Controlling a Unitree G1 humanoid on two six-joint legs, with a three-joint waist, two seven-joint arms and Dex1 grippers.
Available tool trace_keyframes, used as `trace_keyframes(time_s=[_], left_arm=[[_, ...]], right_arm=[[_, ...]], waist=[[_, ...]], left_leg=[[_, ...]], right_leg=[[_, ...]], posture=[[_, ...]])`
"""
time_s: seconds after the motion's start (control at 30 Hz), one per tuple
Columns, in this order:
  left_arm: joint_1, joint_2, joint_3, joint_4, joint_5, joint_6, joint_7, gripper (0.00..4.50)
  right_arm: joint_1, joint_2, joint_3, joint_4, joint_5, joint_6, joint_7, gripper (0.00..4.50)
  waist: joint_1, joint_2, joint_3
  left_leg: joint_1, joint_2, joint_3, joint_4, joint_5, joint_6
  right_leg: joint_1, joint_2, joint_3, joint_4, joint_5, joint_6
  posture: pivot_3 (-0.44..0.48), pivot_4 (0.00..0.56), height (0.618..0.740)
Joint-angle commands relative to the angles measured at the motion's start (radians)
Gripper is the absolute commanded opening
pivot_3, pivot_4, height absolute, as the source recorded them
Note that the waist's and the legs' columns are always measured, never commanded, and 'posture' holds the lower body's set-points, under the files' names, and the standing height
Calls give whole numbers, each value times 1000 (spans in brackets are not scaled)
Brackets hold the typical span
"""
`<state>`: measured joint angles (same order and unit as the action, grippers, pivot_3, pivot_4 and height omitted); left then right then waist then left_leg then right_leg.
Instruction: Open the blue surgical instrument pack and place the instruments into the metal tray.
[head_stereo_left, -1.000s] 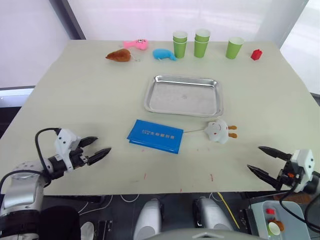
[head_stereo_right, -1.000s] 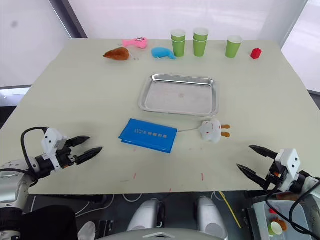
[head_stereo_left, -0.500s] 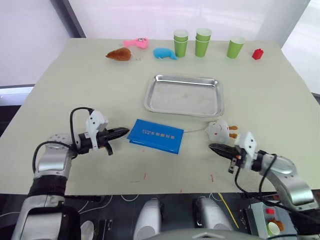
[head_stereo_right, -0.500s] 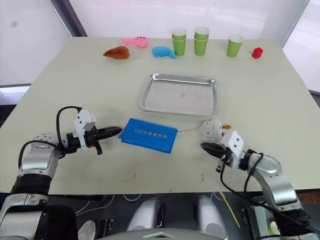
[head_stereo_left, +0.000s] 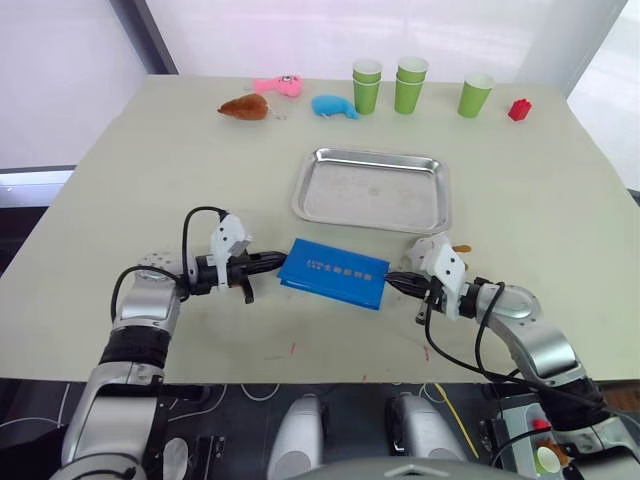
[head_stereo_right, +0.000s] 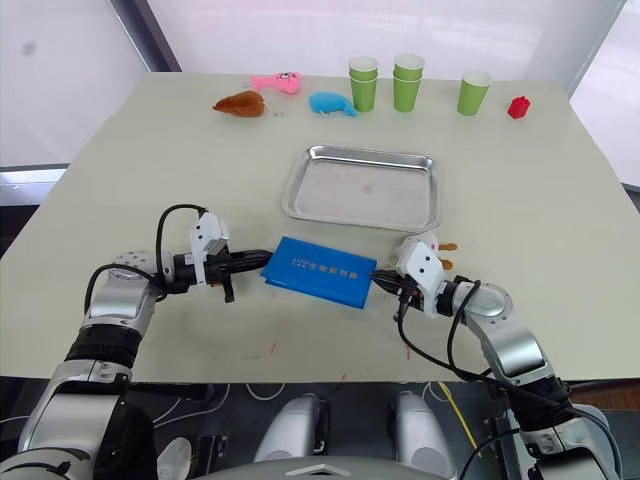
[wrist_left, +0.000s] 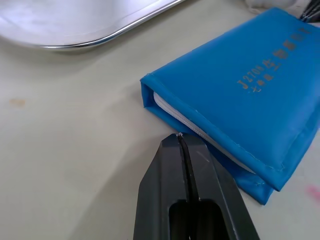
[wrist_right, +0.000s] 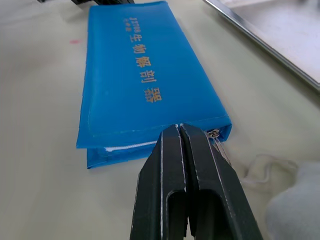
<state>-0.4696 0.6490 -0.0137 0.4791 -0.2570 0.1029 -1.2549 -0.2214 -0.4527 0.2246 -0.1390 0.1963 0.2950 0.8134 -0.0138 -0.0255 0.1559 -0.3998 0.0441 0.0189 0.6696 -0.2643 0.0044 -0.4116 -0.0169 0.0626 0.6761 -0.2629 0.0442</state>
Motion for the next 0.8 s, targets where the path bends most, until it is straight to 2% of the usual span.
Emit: trace_keyframes(time_s=[0.03,0.17,0.5,0.8], left_arm=[[11,-26,-41,-86,-18,21,-46,1],[26,-46,-47,-86,-7,12,-49,1],[-5,-62,-48,35,24,-73,-59,1],[-18,-79,-53,75,38,-110,-69,1]], right_arm=[[5,-13,-8,-15,-6,2,0,33],[33,-49,-35,-37,-6,0,4,33],[88,-116,-97,-87,13,18,-4,33],[66,-60,-61,-73,4,11,-25,33]], waist=[[1,0,0],[4,0,0],[5,0,0],[3,0,0]], left_leg=[[0,0,0,0,0,0],[0,-1,0,0,0,0],[0,-2,-1,1,0,0],[0,-2,-1,1,0,0]], right_leg=[[0,0,0,0,0,0],[0,0,0,0,0,0],[1,-1,0,0,0,0],[1,-1,0,1,0,0]], posture=[[0,150,740],[0,150,740],[0,150,740],[0,150,740]])
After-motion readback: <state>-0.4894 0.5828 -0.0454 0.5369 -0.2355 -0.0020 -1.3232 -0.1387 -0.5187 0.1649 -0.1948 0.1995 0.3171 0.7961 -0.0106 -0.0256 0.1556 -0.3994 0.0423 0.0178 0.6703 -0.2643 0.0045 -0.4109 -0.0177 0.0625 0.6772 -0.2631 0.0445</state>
